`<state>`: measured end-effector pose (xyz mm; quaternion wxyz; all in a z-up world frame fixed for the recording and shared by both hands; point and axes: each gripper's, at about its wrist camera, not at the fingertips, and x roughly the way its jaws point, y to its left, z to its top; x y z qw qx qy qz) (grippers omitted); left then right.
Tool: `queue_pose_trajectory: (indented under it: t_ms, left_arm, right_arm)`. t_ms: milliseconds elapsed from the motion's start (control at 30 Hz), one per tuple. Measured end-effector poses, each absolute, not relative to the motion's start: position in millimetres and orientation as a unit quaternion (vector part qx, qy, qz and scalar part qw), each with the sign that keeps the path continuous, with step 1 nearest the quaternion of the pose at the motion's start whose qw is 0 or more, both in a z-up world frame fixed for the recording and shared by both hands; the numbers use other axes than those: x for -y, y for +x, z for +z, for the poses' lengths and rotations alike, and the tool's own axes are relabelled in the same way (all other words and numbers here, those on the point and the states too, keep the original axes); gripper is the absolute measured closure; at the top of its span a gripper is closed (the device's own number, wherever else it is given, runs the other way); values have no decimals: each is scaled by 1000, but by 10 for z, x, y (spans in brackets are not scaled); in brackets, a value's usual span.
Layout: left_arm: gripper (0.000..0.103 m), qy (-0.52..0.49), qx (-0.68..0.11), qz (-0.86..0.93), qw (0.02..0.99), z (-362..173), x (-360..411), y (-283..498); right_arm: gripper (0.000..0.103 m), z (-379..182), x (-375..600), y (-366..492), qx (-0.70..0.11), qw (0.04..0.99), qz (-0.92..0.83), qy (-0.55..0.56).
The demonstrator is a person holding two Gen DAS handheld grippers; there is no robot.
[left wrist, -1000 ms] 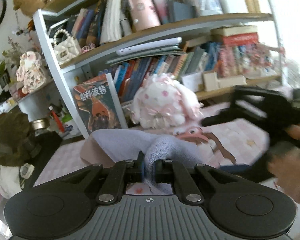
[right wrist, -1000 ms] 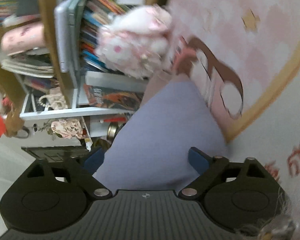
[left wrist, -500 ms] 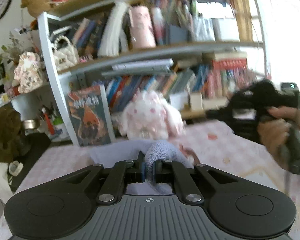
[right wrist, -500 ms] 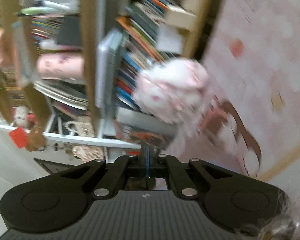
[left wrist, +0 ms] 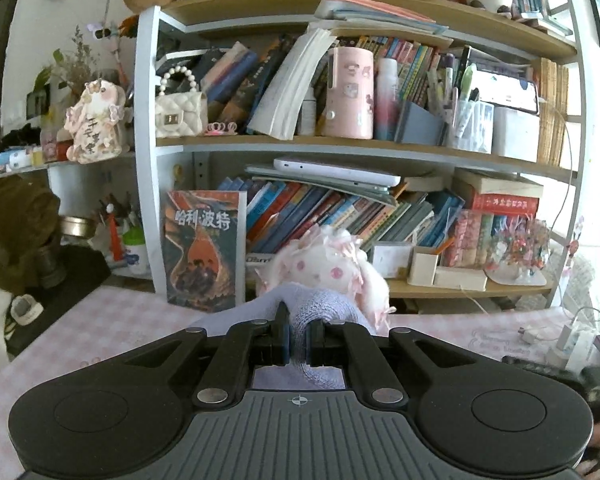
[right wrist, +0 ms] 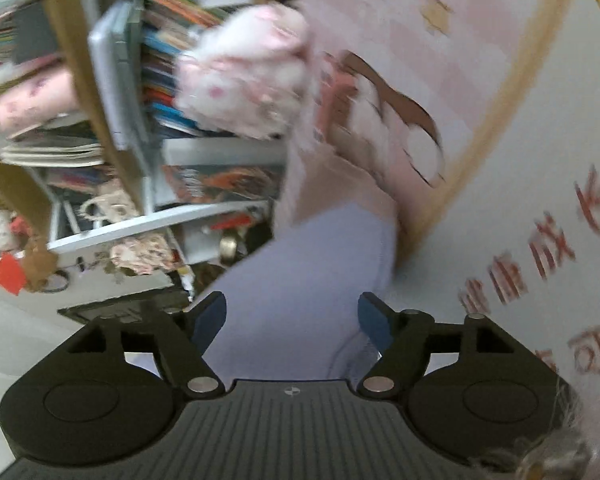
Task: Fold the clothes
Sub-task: 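Lift the sweater with both grippers and shake it open in the air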
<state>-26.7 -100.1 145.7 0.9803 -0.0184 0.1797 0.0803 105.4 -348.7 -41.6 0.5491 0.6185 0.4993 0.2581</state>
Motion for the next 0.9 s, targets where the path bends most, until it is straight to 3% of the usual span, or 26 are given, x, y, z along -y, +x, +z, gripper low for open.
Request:
queue_pose_trajectory:
  t_ms: [300,367,400,467,567,767,900]
  left_arm:
    - [98,-24,-181,99,978,1503,907,-354]
    - [98,-15,-182,98,978,1497,908,-352]
    - [98,-9,-182,98,978,1492,912,-352]
    - [98,4,-184,96,978,1483,921,-350]
    - [98,21,-167,102,980,1523,930,-389]
    - [98,-4,-95,-4,995,1909,837,-668]
    - [98,-58,-14,-146,987,2274,679,-915]
  right_arm:
    - [28,-525,3391,982,-561,561,211,571]
    - [30,-581,3365,879,-569,526,231,589]
    - [33,-597,3335,837,-565,501,249,606]
    - [48,-574,3269,787,-543,461,293,638]
    - [94,-363,3324,826,-500,492,327,634]
    - [96,343,3755,953,-337,596,368,629]
    - [96,1335,3955,1008,-190,646,450,587]
